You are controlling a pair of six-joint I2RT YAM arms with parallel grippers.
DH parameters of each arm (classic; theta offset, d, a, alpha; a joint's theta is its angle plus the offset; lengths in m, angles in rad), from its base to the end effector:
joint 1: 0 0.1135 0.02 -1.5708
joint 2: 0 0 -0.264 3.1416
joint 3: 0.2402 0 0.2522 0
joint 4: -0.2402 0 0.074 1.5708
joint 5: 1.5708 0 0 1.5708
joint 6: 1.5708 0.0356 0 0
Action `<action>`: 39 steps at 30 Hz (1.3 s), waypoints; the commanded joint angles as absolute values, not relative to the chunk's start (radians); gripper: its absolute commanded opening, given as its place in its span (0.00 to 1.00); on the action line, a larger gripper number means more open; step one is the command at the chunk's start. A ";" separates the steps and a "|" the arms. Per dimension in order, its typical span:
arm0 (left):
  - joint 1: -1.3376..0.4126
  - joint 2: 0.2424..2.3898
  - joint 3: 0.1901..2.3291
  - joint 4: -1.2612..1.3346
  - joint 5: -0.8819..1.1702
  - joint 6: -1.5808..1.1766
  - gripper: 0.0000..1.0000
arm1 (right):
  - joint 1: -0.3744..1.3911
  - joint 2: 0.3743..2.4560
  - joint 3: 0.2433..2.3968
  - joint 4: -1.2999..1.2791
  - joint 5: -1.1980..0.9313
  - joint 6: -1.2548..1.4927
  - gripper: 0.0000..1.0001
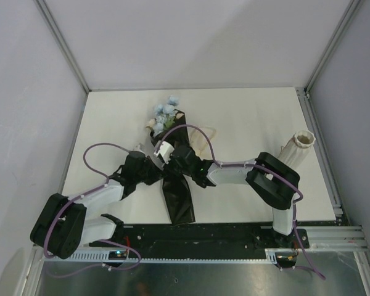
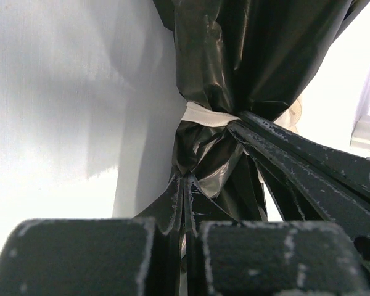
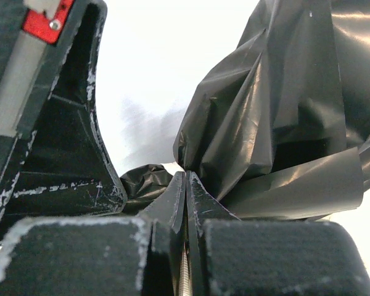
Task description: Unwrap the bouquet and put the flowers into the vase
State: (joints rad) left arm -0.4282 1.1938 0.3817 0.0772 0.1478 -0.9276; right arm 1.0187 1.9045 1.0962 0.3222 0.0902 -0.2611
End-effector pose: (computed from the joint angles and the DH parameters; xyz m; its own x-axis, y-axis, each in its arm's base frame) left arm 0.1942 -0.0944 0.1492 -0.7740 -0.5167 -0.3659 -0.1821 0.7352 -0.6529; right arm 0.2208 0.3524 0.1761 -0.0286 -0.5366 -0.8433 -0.8421 0.4675 -0.2689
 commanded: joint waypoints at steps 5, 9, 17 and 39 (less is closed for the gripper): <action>-0.450 1.213 0.398 0.031 0.131 -0.936 0.00 | 0.966 1.794 1.178 0.438 0.119 -0.087 0.00; -0.452 1.217 0.396 0.031 0.131 -0.934 0.00 | 0.916 1.765 1.178 0.415 0.039 0.052 0.00; -0.455 1.209 0.388 0.031 0.123 -0.933 0.00 | 0.849 1.755 1.216 0.301 -0.163 0.213 0.00; -0.456 1.213 0.397 0.009 0.083 -0.956 0.00 | 0.856 1.732 1.399 0.062 -0.016 0.077 0.00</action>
